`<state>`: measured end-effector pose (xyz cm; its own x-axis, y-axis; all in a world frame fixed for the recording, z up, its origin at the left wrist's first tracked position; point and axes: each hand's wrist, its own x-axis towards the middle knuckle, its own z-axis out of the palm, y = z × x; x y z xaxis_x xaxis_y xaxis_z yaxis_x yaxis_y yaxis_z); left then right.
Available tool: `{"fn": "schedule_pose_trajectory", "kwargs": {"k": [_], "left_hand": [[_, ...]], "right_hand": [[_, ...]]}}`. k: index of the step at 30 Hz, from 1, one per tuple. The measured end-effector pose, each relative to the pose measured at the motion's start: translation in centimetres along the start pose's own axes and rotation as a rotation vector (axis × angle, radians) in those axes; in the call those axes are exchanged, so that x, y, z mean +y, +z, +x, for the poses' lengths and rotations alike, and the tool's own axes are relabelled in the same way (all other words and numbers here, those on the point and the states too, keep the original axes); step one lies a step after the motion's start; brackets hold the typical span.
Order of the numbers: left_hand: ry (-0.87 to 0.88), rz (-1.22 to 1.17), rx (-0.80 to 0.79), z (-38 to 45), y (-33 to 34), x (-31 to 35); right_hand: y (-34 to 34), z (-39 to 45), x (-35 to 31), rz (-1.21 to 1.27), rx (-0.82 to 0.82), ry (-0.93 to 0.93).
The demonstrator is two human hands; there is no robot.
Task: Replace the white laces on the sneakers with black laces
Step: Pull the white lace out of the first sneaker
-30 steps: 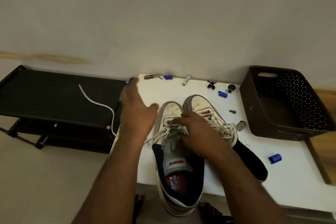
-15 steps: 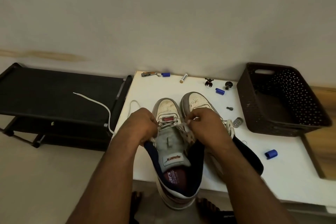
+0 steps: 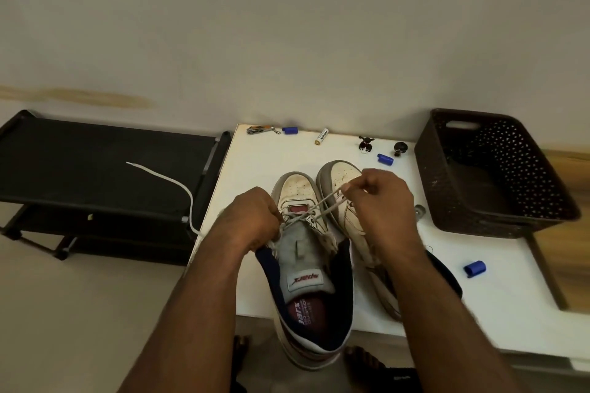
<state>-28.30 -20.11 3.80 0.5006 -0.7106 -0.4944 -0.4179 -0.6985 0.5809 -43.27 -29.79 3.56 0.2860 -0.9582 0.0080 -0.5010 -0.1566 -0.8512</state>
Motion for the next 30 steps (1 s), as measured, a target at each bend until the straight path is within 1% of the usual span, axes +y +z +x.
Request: {"fn": "schedule_pose_trajectory", "kwargs": {"k": [1,2,3,5,6,7,8,9,10,11,12,13,14,15,16,17,18,19,20,23,24,25,27,29,30], "left_hand": [[0.005,0.006,0.002,0.0,0.0,0.0],[0.011,0.012,0.005,0.0,0.1,0.0],[0.016,0.019,0.009,0.0,0.1,0.0],[0.025,0.031,0.016,-0.1,0.1,0.0],[0.028,0.031,0.017,0.0,0.1,-0.1],[0.026,0.026,0.014,0.0,0.1,-0.1],[0.023,0.019,0.009,-0.1,0.0,-0.1],[0.02,0.016,0.004,-0.1,0.0,-0.1],[0.016,0.016,0.001,-0.1,0.0,-0.1],[0.013,0.016,-0.002,-0.1,-0.1,-0.2],[0.009,0.012,-0.006,-0.1,-0.1,-0.1],[0.003,0.006,-0.01,-0.1,-0.1,-0.1],[-0.002,0.001,-0.012,0.0,-0.1,-0.1],[-0.007,-0.002,-0.012,0.0,-0.1,0.0],[-0.01,-0.001,-0.01,0.1,-0.1,0.0],[-0.011,0.001,-0.009,0.1,0.0,0.0],[-0.01,0.004,-0.008,0.1,0.0,0.0],[-0.008,0.006,-0.007,0.0,0.0,0.0],[-0.004,0.009,-0.006,0.1,0.0,0.0],[0.012,0.028,0.008,0.1,0.1,-0.1],[0.016,0.033,0.013,0.2,0.1,-0.2],[0.018,0.034,0.014,0.2,0.2,-0.2],[0.02,0.033,0.012,0.2,0.2,-0.3],[0.024,0.036,0.006,0.2,0.1,-0.3],[0.026,0.04,0.006,0.1,0.1,-0.2]], "right_hand": [[-0.1,-0.1,-0.1,-0.037,-0.021,-0.057],[0.1,-0.3,-0.3,-0.064,-0.105,-0.112],[0.5,-0.6,-0.5,-0.162,-0.214,-0.174],[2.2,-1.4,-0.6,-0.529,-0.38,-0.344],[2.9,-1.7,-0.5,-0.673,-0.427,-0.388],[3.3,-1.9,-0.4,-0.744,-0.441,-0.403],[3.6,-2.0,-0.4,-0.762,-0.434,-0.407],[3.6,-1.9,-0.3,-0.727,-0.413,-0.41],[3.4,-1.9,-0.6,-0.611,-0.382,-0.38],[3.1,-1.8,-1.1,-0.395,-0.326,-0.31],[2.5,-1.6,-1.7,-0.092,-0.271,-0.165],[1.6,-1.3,-2.5,0.293,-0.226,0.012],[0.4,-0.9,-3.3,0.744,-0.187,0.158],[-0.7,-0.7,-3.7,1.154,-0.163,0.246],[-1.7,-0.6,-3.8,1.42,-0.149,0.28],[-2.3,-0.5,-3.6,1.523,-0.152,0.291],[-2.5,-0.3,-3.5,1.483,-0.169,0.291],[-2.4,-0.2,-3.3,1.316,-0.19,0.262],[-1.9,-0.4,-3.2,1.03,-0.215,0.174],[0.4,-0.9,-1.8,-0.133,-0.358,-0.263],[1.2,-1.0,-1.0,-0.397,-0.416,-0.359],[1.8,-1.3,-0.7,-0.557,-0.463,-0.401],[2.5,-1.7,-0.5,-0.704,-0.472,-0.42],[2.8,-1.7,-0.3,-0.766,-0.429,-0.446],[2.7,-1.5,-0.4,-0.719,-0.411,-0.432]]}}
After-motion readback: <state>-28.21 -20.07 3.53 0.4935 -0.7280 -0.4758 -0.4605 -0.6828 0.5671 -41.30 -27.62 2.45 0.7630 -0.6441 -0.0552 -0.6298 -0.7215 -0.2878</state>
